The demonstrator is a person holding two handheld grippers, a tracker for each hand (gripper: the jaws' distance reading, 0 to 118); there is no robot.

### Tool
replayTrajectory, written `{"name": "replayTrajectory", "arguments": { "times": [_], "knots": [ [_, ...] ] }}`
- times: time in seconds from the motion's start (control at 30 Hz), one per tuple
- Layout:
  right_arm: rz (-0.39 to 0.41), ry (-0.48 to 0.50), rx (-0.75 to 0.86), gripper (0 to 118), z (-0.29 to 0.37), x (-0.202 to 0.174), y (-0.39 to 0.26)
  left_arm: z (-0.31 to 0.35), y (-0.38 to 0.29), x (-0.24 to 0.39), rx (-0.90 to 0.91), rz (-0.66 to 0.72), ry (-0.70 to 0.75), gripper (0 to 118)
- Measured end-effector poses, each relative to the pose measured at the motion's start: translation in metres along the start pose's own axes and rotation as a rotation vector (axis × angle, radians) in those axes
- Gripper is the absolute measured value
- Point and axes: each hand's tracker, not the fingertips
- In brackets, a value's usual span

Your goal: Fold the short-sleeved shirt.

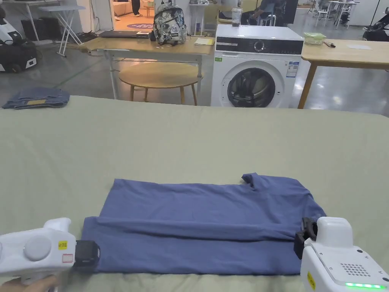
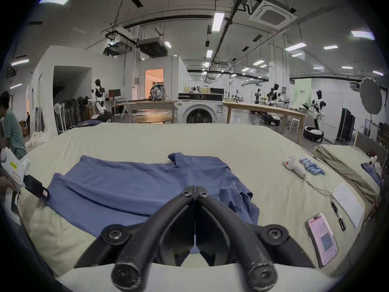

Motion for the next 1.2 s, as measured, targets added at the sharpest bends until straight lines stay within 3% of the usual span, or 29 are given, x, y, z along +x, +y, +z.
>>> {"name": "replayTrajectory", "arguments": {
  "times": [0.13, 0.2, 0.27, 0.33, 0.37, 0.57, 0.67, 0.7, 0.77, 0.87, 0.9, 0.93, 1.1, 1.17, 1.2],
  "knots": [
    [-0.005, -0.008, -0.027, 0, -0.001, 0.006, -0.007, -0.004, -0.013, 0.021, 0.003, -0.1, 0.1, 77],
    [-0.005, -0.014, -0.036, 0, 0.0, 0.009, -0.009, -0.002, -0.012, 0.025, 0.003, -0.081, 0.103, 67],
    [-0.01, -0.017, -0.044, 0, -0.001, 0.012, -0.011, 0.001, -0.014, 0.03, 0.011, -0.096, 0.101, 44],
    [-0.012, -0.021, -0.055, 0, -0.001, 0.016, -0.014, 0.003, -0.012, 0.026, 0.03, -0.098, 0.079, 10],
    [-0.012, -0.023, -0.059, 0, -0.001, 0.018, -0.015, 0.005, -0.012, 0.025, 0.044, -0.088, 0.067, 2],
    [-0.021, -0.045, -0.098, 0, -0.002, 0.043, -0.012, 0.018, -0.014, 0.017, 0.058, -0.077, -0.011, 0],
    [-0.036, -0.059, -0.195, 0, -0.016, 0.068, -0.008, 0.027, -0.013, 0.016, 0.091, -0.097, -0.023, 0],
    [-0.037, -0.062, -0.237, 5, -0.021, 0.075, -0.006, 0.029, -0.012, 0.017, 0.096, -0.102, -0.022, 0],
    [-0.046, -0.056, -0.332, 40, -0.038, 0.094, -0.005, 0.035, -0.011, 0.018, 0.117, -0.111, -0.027, 0],
    [-0.048, -0.016, -0.444, 59, -0.066, 0.115, -0.013, 0.04, -0.01, 0.019, 0.132, -0.121, -0.027, 0],
    [-0.047, -0.009, -0.469, 71, -0.073, 0.119, -0.015, 0.04, -0.009, 0.02, 0.132, -0.124, -0.028, 0],
    [-0.042, 0.002, -0.49, 74, -0.08, 0.121, -0.018, 0.04, -0.009, 0.02, 0.134, -0.126, -0.028, 0],
    [-0.054, 0.039, -0.635, 71, -0.111, 0.121, -0.037, 0.042, -0.015, 0.024, 0.129, -0.126, -0.026, 0],
    [-0.016, 0.042, -0.684, 36, -0.113, 0.112, -0.044, 0.042, -0.018, 0.026, 0.123, -0.125, -0.024, 0],
    [0.017, 0.022, -0.661, 33, -0.111, 0.107, -0.046, 0.042, -0.019, 0.026, 0.121, -0.124, -0.024, 0]
  ]
}}
